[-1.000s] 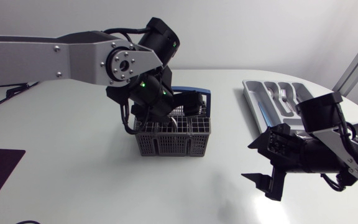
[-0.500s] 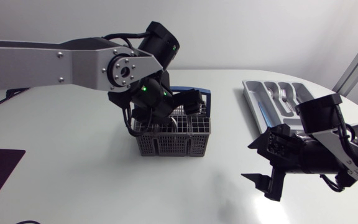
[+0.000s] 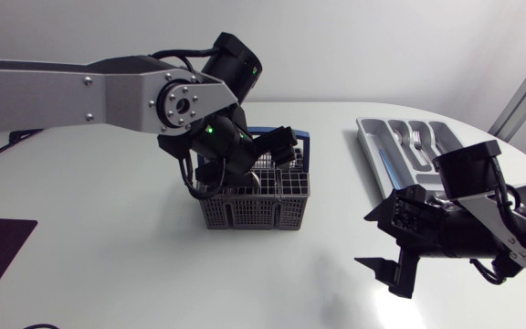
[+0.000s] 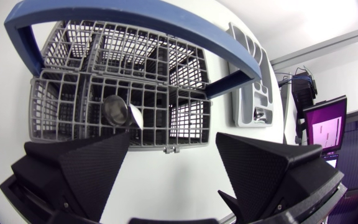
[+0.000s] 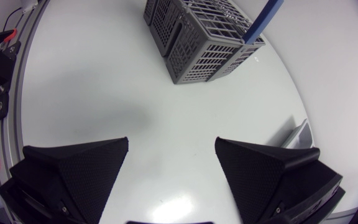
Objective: Unload the cutlery basket into the drawer organizer.
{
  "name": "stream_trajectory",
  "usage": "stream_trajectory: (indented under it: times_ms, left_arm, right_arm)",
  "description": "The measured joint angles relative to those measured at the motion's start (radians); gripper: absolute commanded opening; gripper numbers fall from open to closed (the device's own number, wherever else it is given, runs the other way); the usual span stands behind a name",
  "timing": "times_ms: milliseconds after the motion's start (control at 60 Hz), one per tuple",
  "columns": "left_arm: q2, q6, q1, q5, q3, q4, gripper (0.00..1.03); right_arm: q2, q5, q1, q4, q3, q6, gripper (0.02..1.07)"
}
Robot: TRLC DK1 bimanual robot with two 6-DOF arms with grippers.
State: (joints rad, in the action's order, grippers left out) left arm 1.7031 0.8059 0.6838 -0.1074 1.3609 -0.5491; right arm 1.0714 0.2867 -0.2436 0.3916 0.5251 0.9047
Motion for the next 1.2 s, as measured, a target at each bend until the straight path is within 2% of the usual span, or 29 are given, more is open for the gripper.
stream_trajectory:
  times_ms: [83,217,267,400,483,600,850,917,1083,1133,1167,1200]
  left_arm:
    - [0.0,0.011,0.0,0.0,-0.001,0.0,0.95]
    - [0.0,0.032,0.0,0.029,-0.006,0.0,0.82]
    - [0.0,0.037,0.0,0.039,-0.008,0.0,0.74]
    - [0.0,0.052,0.0,0.042,-0.008,0.0,0.71]
    - [0.0,0.06,0.0,0.043,-0.008,0.0,0.6]
    - [0.0,0.068,0.0,0.06,-0.008,0.0,0.58]
    - [0.026,0.104,-0.002,0.078,-0.008,0.0,0.28]
    - [0.032,0.111,-0.002,0.094,-0.008,0.0,0.24]
    - [0.039,0.119,-0.003,0.118,-0.008,0.001,0.23]
    - [0.043,0.119,-0.003,0.126,-0.008,0.0,0.16]
    - [0.046,0.119,-0.003,0.141,-0.008,0.001,0.07]
    - [0.049,0.119,-0.002,0.158,-0.008,0.001,0.04]
  right_arm:
    - [0.0,0.0,0.0,0.0,-0.003,0.0,1.02]
    - [0.0,0.0,-0.001,0.0,-0.004,0.0,1.02]
    - [0.0,0.0,-0.004,0.0,-0.004,0.0,1.02]
    - [0.0,0.0,-0.005,0.0,-0.004,0.0,1.02]
    - [0.0,0.0,-0.005,0.0,-0.004,0.0,1.02]
    - [0.0,0.0,-0.005,0.0,-0.004,0.0,1.02]
    - [0.0,0.0,-0.005,0.0,-0.004,0.0,1.02]
    - [0.0,0.0,-0.005,0.0,-0.004,0.0,1.02]
    - [0.0,0.0,-0.005,0.0,-0.004,0.0,1.02]
    - [0.0,0.0,-0.005,0.0,-0.004,0.0,1.02]
    - [0.0,-0.001,-0.005,0.0,-0.004,0.0,1.02]
    - [0.0,-0.003,-0.005,-0.001,-0.004,0.0,1.02]
